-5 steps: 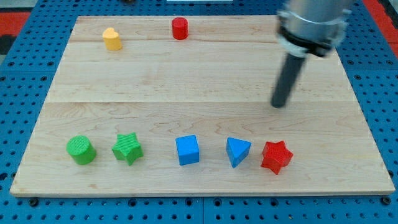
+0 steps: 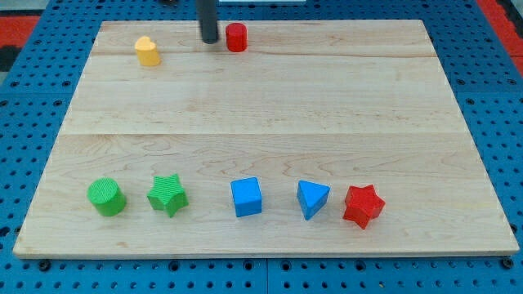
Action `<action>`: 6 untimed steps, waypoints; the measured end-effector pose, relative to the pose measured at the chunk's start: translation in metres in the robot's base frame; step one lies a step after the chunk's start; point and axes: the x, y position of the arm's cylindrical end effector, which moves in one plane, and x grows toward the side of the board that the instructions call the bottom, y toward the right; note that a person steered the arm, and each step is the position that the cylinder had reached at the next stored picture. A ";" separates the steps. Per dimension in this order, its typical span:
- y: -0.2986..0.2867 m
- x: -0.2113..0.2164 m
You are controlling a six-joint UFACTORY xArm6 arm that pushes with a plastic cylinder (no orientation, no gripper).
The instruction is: Push red circle towards bottom
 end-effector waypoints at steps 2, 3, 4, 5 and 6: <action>0.038 -0.046; 0.106 -0.021; 0.139 0.018; 0.141 0.052; 0.119 0.036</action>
